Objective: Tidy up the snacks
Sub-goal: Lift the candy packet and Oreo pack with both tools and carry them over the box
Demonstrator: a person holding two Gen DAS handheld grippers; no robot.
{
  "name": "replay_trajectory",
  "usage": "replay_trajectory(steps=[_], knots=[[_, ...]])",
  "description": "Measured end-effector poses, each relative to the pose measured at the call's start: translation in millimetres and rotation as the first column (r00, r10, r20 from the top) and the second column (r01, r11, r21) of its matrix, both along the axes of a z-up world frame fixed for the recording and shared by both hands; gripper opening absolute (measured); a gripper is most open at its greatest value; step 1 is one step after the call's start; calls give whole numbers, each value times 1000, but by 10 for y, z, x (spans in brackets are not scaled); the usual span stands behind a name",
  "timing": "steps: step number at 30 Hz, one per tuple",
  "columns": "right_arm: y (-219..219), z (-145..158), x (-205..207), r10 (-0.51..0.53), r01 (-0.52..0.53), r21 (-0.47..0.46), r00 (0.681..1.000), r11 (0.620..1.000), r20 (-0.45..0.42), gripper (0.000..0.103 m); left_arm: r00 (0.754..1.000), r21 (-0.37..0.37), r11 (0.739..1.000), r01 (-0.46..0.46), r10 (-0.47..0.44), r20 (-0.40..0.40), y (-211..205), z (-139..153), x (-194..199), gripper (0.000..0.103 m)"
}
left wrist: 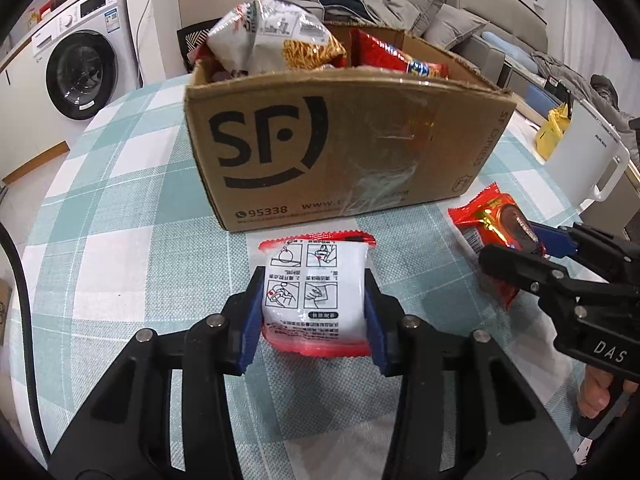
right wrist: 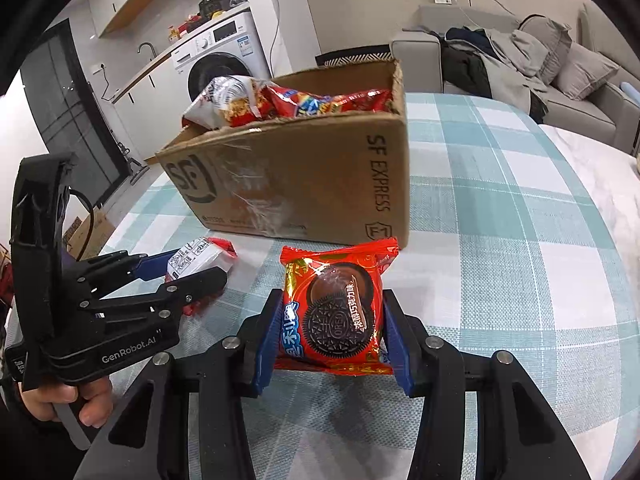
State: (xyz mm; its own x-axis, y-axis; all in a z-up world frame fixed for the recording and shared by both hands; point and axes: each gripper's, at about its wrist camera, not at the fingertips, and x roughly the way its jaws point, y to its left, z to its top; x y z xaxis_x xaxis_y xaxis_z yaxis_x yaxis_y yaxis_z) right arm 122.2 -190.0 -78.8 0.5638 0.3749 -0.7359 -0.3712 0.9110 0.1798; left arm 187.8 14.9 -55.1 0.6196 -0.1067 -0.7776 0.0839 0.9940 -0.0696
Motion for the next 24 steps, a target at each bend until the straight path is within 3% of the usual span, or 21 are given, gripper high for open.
replay_trajectory(steps=[11,24], knots=[[-12,196,-121,12,-12,-14,999,1000,30,48,998,-23,1000,-14,15,63,64,325,-218,41],[-86,671,-216,1,-2,15,993,1000,115,48,990,-34,999,-39,43,134,151,776,-408,41]])
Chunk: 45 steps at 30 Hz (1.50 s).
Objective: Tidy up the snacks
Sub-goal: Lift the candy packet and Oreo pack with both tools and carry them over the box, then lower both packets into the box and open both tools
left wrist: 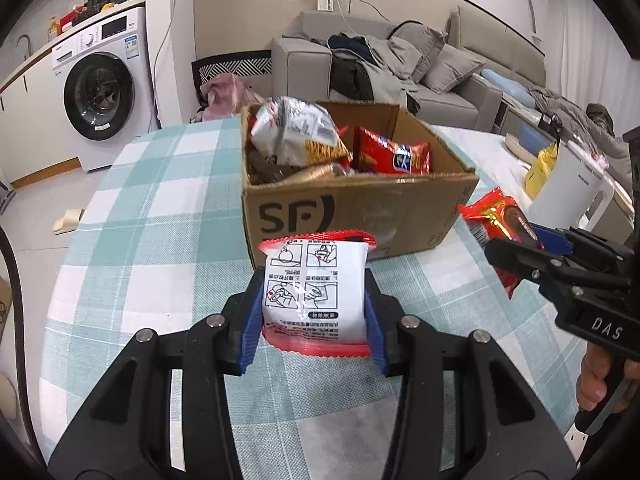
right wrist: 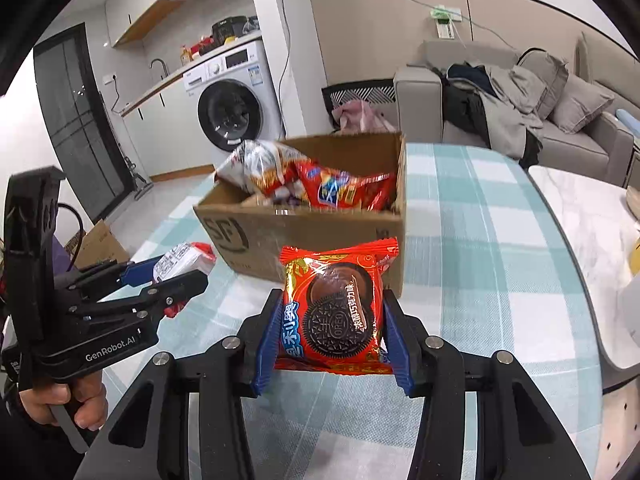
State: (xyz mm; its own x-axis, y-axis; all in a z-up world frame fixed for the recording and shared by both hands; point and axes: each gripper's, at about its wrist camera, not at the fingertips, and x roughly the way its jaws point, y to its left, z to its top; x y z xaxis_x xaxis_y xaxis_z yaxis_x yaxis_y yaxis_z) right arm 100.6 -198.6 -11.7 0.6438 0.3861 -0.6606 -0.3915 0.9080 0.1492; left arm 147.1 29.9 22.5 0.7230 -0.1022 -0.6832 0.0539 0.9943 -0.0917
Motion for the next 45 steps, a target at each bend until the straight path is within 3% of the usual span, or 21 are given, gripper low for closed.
replay_trajectory(steps=[11,25,34,45], knots=[[-8,393,-11,3,-4,22,998,1000,61,48,997,5,1000,-12,12,76,36,400,-91,41],[86,774,231,-15,9,52,993,999,116,48,989,8,1000,-12,11,148,21,853,80,41],[165,759,549,-32,23,78,993,997,113,48,990,2,1000,-9,8,139,29,872,403,41],[220,527,992,-46,40,96,997,995,65,48,993,17,1000,0,-2,114,-16,684,968,41]])
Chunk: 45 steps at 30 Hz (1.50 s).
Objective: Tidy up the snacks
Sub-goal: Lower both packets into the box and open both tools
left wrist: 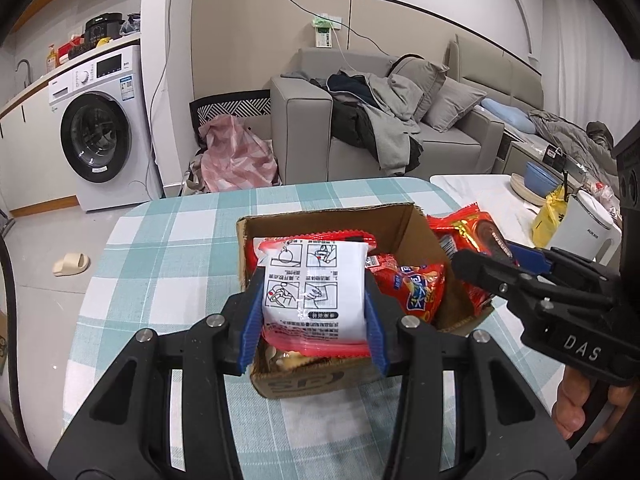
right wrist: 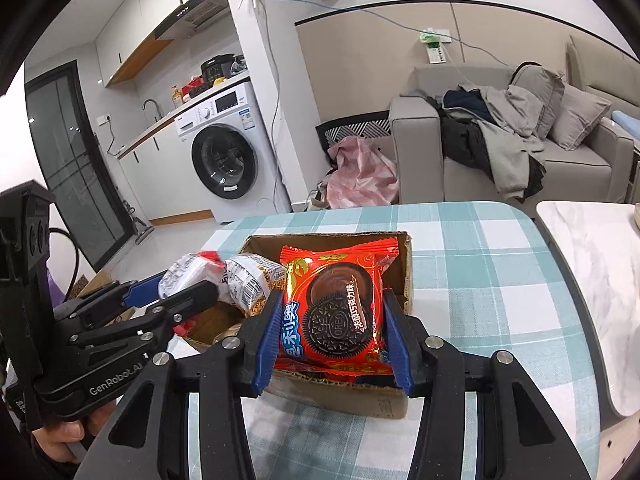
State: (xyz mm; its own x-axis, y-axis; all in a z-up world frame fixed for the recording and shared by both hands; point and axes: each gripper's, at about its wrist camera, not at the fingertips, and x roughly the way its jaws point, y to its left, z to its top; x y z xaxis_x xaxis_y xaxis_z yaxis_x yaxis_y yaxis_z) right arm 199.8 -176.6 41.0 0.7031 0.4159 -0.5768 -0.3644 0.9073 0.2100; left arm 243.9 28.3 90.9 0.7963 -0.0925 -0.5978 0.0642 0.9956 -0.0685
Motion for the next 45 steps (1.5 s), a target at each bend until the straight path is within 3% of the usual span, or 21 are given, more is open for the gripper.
replay_trajectory(steps=[23,41,45], knots=[[130,-373,496,-48,49,14,998,999,-42,48,998,8,1000,31,-30,-50,-10,-507,718,41],[96,-409,567,-64,65,12,997,998,-38,48,999,-19,1000,18,-19,-47,17,-662,800,41],[90,-368,529,-58,58,15,998,998,-20,55,999,-23,1000,14,-15,-42,10,-608,729,43]])
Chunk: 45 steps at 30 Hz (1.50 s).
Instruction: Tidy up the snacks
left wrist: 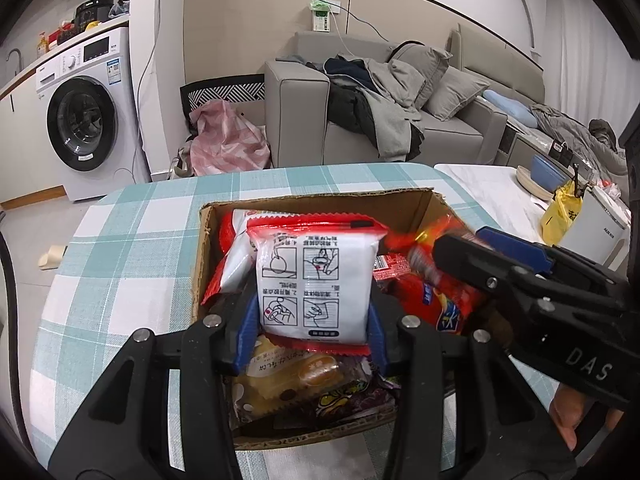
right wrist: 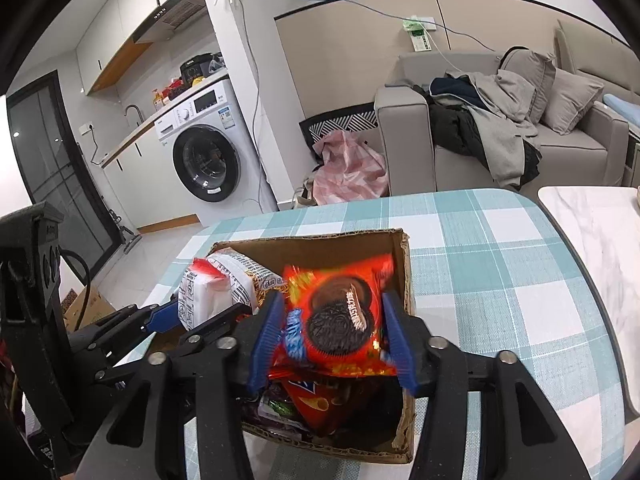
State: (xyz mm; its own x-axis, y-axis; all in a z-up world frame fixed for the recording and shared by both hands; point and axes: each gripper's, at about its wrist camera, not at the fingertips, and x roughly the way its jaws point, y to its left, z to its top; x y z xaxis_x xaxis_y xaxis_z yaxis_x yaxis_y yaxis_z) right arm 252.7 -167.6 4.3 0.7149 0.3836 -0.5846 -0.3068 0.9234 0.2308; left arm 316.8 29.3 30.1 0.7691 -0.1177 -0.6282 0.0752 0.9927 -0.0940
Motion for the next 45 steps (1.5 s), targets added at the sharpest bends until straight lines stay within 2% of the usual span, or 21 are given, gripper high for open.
replay_trajectory(steps=[2,4,5,6,7,9,12,21,30,38,45], knots=[[-16,42,-42,5,-5,1,1000,1000,15,60,1000,8,1000,-5,5,7,4,36,-45,48],[-44,96,-102,9,-9,3,999,1000,33,74,1000,14,1000,-5,5,8,7,76,-101,67],[-60,122,-135,9,-9,5,999,1000,42,77,1000,12,1000,3,-3,18,5,107,-153,73],[-88,155,-177,5,-6,10,999,1000,52,84,1000,12,1000,5,-6,29,1,132,-199,83],[-113,176,-206,4,-5,16,998,1000,56,92,999,15,1000,6,-7,43,-5,160,-249,85],[-184,222,-284,-1,-1,35,998,999,62,99,998,20,1000,7,-8,64,-18,226,-362,88],[-264,262,-402,1,-4,41,998,999,69,102,997,15,1000,5,-6,73,-3,288,-525,102],[-399,275,-874,61,-64,17,990,998,127,103,990,24,1000,-11,8,141,61,396,-1173,102],[-371,128,-1357,129,-126,-28,973,992,189,103,979,3,999,-49,48,197,176,309,-1767,102],[-382,-92,-1608,141,-141,-18,960,990,241,103,967,11,997,-81,76,242,242,91,-2038,102],[-330,-245,-1641,151,-145,-41,953,989,263,103,966,5,996,-90,86,242,253,-84,-2053,102]])
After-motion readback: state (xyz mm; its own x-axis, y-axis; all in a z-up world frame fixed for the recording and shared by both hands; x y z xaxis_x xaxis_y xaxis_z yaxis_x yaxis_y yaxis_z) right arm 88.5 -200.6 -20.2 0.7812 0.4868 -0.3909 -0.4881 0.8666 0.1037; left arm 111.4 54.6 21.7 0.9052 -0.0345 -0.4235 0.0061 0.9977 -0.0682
